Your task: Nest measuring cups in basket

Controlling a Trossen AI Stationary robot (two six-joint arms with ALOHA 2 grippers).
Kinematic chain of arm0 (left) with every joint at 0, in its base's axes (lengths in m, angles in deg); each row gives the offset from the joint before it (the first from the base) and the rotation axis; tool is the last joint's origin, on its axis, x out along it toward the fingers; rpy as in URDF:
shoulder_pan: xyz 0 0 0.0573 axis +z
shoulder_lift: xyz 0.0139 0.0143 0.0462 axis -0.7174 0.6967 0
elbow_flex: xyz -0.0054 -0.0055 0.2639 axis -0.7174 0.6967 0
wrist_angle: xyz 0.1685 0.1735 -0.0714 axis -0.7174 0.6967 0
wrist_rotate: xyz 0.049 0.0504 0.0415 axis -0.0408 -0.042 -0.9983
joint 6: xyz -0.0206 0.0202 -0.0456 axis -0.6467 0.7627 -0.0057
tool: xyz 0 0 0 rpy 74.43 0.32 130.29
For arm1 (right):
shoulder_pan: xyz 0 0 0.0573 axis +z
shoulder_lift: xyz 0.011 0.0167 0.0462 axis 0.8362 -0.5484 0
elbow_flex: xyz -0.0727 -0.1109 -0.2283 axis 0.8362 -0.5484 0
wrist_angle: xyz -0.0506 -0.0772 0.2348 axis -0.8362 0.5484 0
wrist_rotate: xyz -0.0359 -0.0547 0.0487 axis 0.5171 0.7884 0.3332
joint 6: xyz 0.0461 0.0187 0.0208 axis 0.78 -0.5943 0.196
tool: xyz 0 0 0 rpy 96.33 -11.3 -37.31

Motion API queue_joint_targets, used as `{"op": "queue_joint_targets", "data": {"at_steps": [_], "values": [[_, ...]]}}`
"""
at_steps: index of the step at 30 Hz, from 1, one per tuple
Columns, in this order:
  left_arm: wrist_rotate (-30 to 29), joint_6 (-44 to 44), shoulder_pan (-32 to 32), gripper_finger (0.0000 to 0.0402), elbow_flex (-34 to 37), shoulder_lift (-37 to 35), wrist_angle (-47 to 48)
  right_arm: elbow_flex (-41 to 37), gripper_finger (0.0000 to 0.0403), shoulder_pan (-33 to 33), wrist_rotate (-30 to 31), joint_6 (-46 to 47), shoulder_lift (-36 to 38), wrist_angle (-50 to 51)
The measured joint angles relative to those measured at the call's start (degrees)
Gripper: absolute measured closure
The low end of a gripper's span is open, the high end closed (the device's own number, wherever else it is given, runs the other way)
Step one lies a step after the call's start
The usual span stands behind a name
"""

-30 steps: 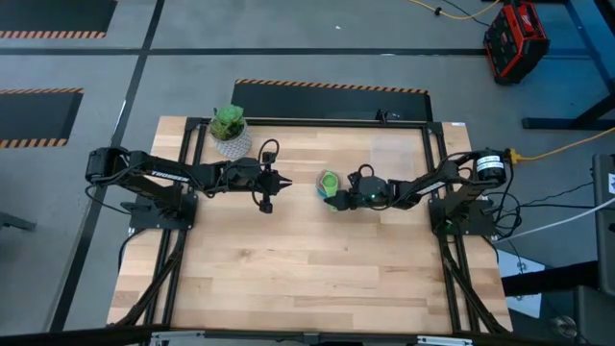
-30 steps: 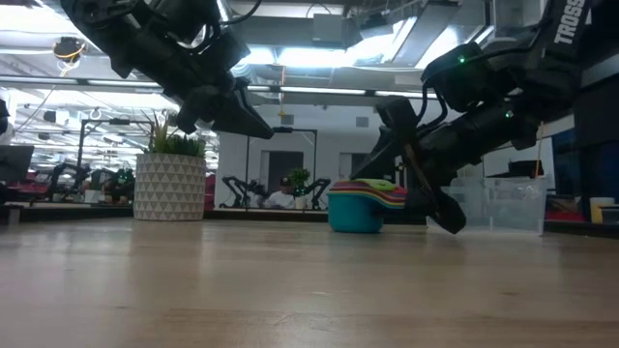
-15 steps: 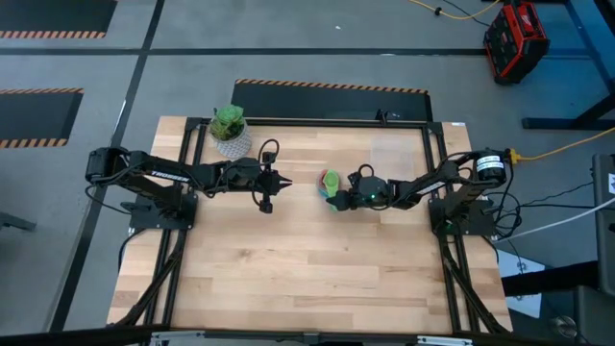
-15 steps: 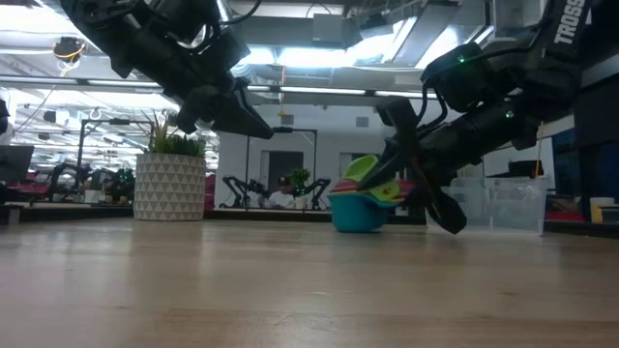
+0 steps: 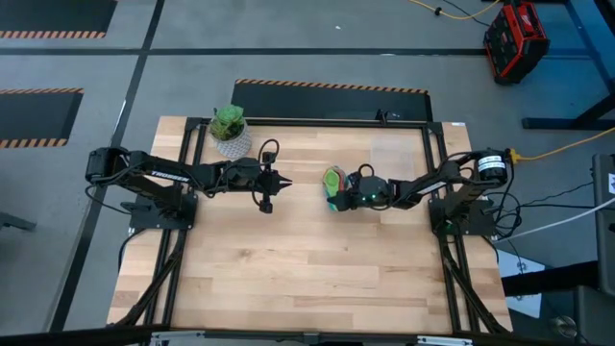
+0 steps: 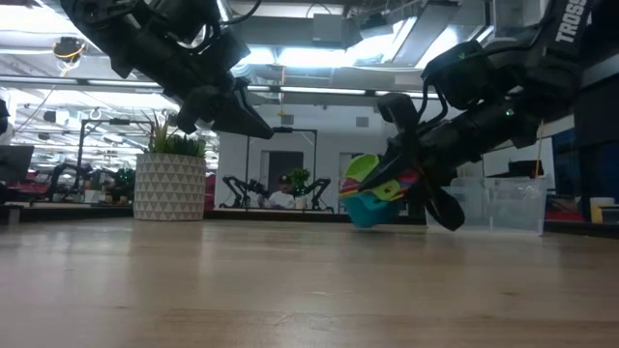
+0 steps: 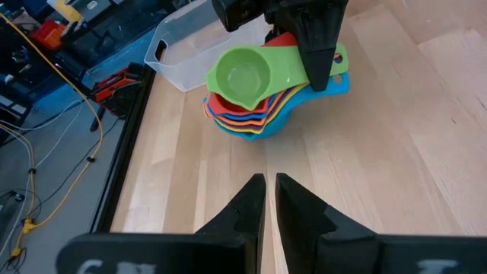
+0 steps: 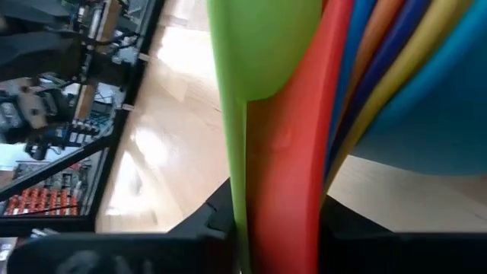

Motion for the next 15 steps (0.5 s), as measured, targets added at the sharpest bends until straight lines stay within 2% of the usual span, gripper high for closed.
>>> {"op": "queue_joint_targets", "data": {"at_steps": [8,15], "values": [[0.0,0.0,0.0,0.0374,0.0,-0.01,0.0,0.0,0.0324,-1.34,-5.15,-1.56,4.46,0.18],[-0.2,0.0,0.0,0.0374,0.0,0.0,0.0,0.0,0.0325,-5.07,-14.75,-2.84,12.02,2.04]]}}
